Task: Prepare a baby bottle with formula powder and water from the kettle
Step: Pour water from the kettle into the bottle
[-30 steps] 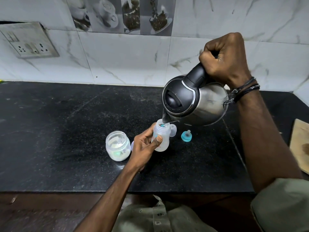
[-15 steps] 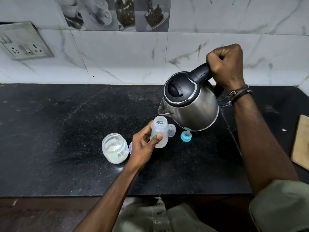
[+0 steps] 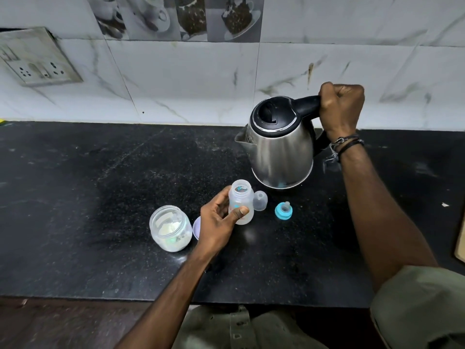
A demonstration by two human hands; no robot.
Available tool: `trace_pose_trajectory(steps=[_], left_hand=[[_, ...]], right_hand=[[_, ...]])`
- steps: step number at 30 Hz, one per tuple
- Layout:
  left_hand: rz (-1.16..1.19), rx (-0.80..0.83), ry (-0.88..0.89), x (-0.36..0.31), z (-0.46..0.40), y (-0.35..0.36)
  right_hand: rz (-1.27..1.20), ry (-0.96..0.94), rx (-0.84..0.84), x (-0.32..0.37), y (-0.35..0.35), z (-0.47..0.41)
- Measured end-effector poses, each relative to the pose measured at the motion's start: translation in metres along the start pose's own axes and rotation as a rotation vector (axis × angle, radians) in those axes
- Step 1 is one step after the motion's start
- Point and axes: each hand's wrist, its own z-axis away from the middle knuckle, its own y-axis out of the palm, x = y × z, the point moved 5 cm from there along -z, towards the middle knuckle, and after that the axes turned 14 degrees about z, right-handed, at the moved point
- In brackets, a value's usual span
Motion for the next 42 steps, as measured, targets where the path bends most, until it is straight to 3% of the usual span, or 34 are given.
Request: trace_pose_trajectory(steps=[11,20,42], left_hand=[[0.004,-0.068,-0.039,0.015,-0.014,-0.001],[-0.004,-0.124,-0.066,0.028,-0.024,-0.003],[0.022,-0.184,-0.098,0.043,-0.042,-0.011]], right_hand=[[0.001,0.295,-0.085,-0.023,0.055,-0.021],[-0.007,0.492,-0.054,-0.033,0.105,-0.038],[0.046,0.591,-0.002,-0.071,0.170,-0.052]])
